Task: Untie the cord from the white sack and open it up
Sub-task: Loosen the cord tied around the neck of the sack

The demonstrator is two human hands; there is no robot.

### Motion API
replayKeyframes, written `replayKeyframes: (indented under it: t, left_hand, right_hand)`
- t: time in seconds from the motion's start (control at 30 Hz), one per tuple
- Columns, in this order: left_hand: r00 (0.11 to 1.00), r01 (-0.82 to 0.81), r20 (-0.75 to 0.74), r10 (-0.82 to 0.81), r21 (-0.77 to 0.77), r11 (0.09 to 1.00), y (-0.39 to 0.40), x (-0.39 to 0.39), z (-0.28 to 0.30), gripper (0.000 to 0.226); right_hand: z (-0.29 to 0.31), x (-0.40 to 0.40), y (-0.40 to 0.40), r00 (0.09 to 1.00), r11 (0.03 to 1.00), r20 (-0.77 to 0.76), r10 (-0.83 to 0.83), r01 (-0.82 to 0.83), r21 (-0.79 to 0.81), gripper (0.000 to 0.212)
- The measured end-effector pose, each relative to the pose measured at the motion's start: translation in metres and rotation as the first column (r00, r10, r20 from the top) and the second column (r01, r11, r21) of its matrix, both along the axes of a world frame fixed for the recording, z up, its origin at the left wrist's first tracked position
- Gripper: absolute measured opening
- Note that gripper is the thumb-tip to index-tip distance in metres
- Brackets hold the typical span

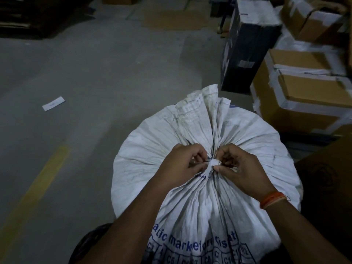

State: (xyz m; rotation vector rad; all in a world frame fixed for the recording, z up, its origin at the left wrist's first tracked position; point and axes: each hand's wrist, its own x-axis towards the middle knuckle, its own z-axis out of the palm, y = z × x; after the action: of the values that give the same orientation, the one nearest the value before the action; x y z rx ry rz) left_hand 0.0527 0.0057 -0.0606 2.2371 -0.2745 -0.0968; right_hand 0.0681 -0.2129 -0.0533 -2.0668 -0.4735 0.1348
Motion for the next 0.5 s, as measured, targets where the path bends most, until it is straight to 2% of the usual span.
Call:
replayKeyframes:
  t: [0.3,0.5]
  left_hand:
    - [0.998,-0.059,0.031,0.055,0.156,0.986,-0.0050,0.0031,-0.0118,0.004]
    - [0.998,-0.056,0.032,0.055,0.052,0.997,-0.0095,0.0003,-0.0124,0.001]
  right_hand:
    - [-0.0027,0.0007,0.0004,1.000,1.000,0.021,-0.019,0.018,0.013,0.025]
    - [-0.0070,-0.0003,-0.0011,0.998,0.998,0.013,-0.054,0.054,0.019,0.020]
